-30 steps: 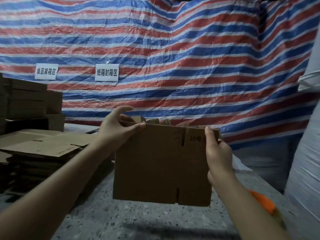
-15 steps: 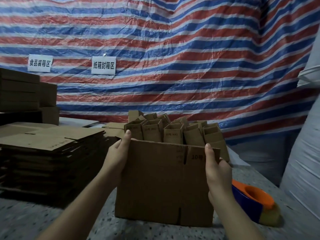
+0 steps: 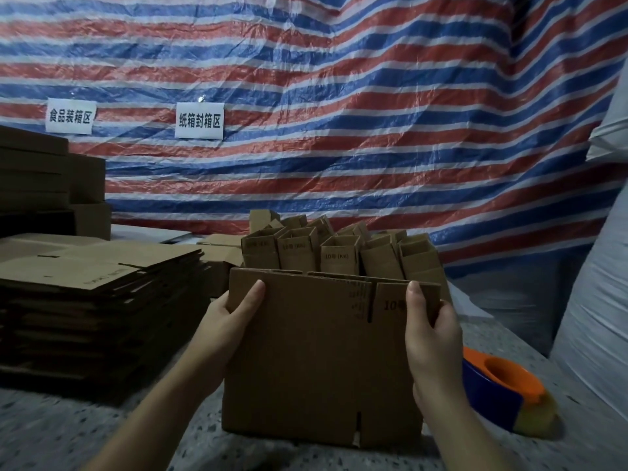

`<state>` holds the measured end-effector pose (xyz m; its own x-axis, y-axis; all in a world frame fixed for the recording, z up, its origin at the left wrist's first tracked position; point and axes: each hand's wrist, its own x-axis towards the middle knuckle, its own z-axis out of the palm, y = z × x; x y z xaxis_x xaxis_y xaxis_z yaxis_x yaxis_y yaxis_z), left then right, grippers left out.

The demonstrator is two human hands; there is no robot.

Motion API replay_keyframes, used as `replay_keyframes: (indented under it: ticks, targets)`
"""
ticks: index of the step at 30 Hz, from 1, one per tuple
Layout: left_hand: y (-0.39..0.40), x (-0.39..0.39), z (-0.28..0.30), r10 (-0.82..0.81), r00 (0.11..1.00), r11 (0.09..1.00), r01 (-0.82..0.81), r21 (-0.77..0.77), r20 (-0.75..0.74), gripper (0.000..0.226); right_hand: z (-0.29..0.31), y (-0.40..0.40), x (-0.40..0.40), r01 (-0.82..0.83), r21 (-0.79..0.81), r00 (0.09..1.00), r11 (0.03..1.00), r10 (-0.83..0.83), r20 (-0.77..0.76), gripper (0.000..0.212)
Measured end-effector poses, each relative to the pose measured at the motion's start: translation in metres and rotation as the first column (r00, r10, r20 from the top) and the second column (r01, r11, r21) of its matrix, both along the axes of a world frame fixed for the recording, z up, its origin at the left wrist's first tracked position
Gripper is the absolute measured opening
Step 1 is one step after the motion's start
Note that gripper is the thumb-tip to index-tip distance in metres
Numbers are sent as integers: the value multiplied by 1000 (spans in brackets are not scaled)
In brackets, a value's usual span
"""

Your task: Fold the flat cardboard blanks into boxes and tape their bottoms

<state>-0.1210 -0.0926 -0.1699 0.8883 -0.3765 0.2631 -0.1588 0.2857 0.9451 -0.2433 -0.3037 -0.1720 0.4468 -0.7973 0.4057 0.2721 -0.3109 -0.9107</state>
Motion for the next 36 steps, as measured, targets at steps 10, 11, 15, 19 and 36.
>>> replay_keyframes:
  ticks: [10,11,15,19,36]
  targets:
    - [1,-2,1,-13,1000,1000,13,-10,-1,46,8,-11,17,-44,208,999,977,47,-6,55]
    - [4,1,6,-49,999,998,49,36,-5,50,10,-11,19,-44,219,999,975,43,13,48]
    - [20,17,31,-230,970,940,242,239,-78,71,15,-8,23,16,188,1000,982,-16,-4,37]
    - [13,16,39,-254,948,925,296,239,-189,61,18,-1,23,65,161,998,985,-60,-36,54]
    - [-26,-20,47,-45,967,997,61,53,-250,30,34,-24,6,-625,138,759,768,639,-124,45]
